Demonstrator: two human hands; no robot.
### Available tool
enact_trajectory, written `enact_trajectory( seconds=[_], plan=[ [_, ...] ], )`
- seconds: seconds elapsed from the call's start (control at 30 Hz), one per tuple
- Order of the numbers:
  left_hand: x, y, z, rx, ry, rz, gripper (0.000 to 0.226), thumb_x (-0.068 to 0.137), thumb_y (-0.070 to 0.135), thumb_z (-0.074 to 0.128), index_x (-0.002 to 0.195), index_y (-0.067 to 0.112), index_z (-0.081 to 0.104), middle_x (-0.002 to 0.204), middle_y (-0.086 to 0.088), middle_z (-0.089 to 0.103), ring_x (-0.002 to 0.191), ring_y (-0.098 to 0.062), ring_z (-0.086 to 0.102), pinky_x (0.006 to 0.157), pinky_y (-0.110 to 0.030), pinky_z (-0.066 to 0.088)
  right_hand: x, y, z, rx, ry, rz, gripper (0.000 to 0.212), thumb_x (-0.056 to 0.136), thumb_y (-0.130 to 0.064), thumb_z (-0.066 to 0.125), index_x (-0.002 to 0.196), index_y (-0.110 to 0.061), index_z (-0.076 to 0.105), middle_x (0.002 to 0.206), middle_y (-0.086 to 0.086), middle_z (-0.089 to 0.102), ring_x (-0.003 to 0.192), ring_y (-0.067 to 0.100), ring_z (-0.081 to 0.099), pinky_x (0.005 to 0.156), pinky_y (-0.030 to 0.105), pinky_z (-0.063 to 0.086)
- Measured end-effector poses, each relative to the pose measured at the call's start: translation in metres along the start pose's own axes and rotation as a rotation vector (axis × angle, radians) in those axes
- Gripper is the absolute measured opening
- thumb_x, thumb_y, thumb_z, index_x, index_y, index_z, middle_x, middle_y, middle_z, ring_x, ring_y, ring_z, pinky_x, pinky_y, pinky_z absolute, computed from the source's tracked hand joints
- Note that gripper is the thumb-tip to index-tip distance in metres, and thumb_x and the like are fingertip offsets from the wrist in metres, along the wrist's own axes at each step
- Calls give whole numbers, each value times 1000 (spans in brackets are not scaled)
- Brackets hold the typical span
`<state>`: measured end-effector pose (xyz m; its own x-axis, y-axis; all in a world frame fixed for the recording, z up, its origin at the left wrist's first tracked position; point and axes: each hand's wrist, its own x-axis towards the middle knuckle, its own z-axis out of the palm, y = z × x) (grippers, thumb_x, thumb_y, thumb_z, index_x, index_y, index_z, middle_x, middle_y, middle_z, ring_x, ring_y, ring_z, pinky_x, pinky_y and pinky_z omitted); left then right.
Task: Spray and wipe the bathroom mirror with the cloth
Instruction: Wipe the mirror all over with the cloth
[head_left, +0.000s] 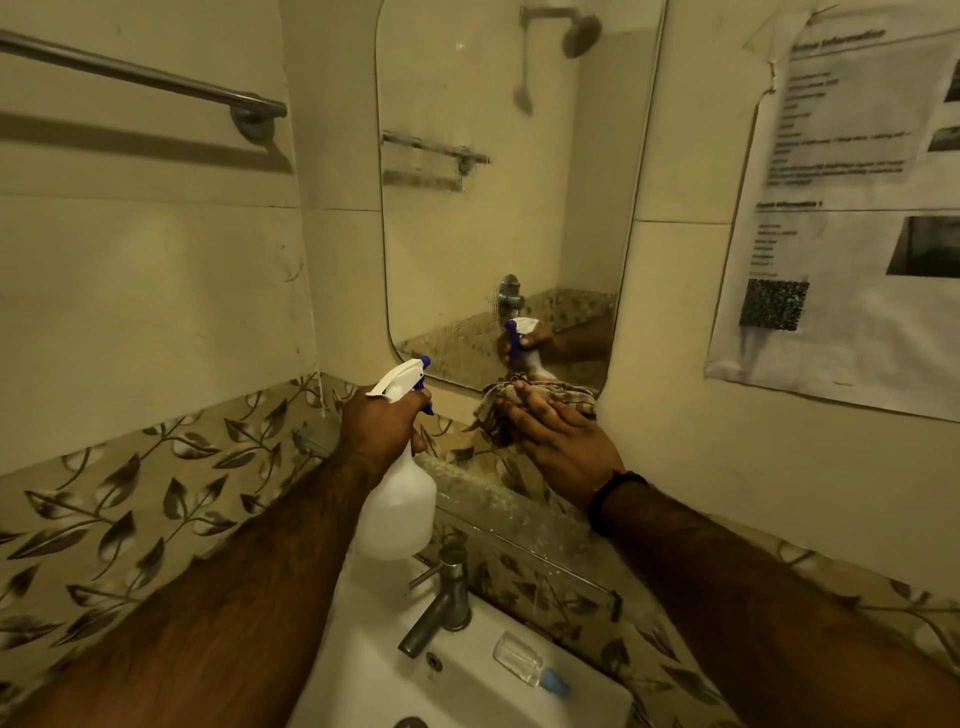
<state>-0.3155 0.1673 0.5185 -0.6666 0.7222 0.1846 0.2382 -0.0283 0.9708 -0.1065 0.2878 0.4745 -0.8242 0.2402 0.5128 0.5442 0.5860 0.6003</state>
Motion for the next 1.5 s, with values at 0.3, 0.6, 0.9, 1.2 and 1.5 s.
enact_trajectory(
  seconds=[0.3, 0.6, 0.9, 1.2, 1.5],
  plan=[
    [5, 4, -5, 10, 31, 14, 49, 90, 27, 70, 132, 5, 58, 73, -15, 67, 48, -23, 59, 53, -27, 49, 9, -14, 0, 84, 6, -119, 55, 86, -17, 63, 138, -14, 48, 155, 8, 32, 143, 34, 26, 109, 49, 36],
    [15, 25, -15, -1, 61, 59, 41, 85, 31, 71, 118, 8, 69, 55, -14, 66, 44, -25, 61, 58, -34, 56, 83, 36, -58, -86, 214, -65, 57, 87, -7, 43, 143, -14, 42, 156, 9, 29, 144, 35, 20, 115, 49, 15],
    [41, 72, -20, -83, 62, 180, 23, 80, 26, 73, 101, 15, 75, 78, -22, 75, 46, -30, 60, 70, -45, 58, 167, 122, -151, -270, 366, 68, 63, 84, 0, 36, 145, -16, 40, 160, 7, 17, 147, 32, 10, 115, 45, 6],
    [70, 126, -22, -131, 69, 264, 42, 83, 28, 74, 119, 9, 67, 64, -16, 69, 42, -24, 60, 60, -35, 55, 232, 171, -187, -359, 473, 89, 59, 88, 0, 48, 143, -17, 42, 158, 7, 23, 146, 32, 15, 115, 47, 17],
    [92, 139, -27, -129, 89, 316, 42, 84, 26, 72, 122, 8, 65, 81, -20, 75, 47, -27, 60, 72, -44, 58, 268, 216, -213, -407, 435, 137, 55, 86, 0, 55, 139, -14, 47, 158, 12, 20, 146, 36, 11, 118, 52, 14]
  ],
)
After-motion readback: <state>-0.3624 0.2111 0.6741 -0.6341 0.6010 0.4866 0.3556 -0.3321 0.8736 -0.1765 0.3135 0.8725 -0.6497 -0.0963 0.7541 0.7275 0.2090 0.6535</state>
